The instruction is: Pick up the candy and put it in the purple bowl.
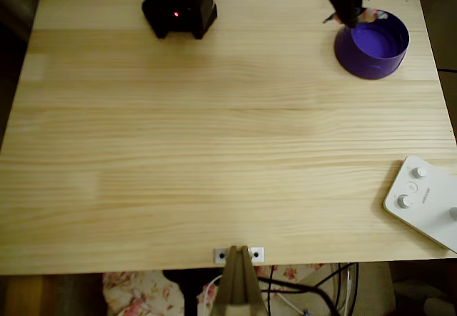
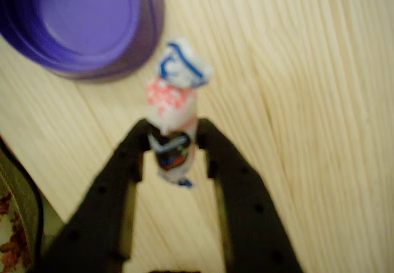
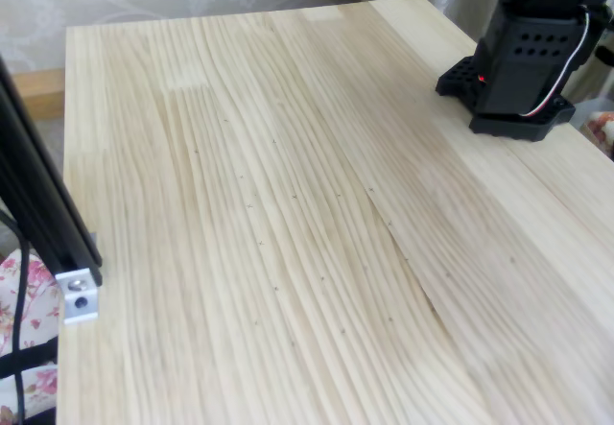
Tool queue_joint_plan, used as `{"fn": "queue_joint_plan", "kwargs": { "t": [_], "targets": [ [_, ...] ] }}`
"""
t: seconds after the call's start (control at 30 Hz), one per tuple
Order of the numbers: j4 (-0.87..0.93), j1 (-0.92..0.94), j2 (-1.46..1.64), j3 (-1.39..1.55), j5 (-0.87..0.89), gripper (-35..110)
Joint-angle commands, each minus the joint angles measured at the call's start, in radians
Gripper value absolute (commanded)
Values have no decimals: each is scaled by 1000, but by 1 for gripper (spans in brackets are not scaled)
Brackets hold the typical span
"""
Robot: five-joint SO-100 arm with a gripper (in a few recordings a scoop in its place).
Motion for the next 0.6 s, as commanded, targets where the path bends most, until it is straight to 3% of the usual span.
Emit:
{"fn": "queue_joint_plan", "kwargs": {
  "t": [0.0, 0.57],
  "targets": [
    [-46, -37, -28, -176, 25, 0],
    [-235, -176, -221, -236, -20, 0]
  ]
}}
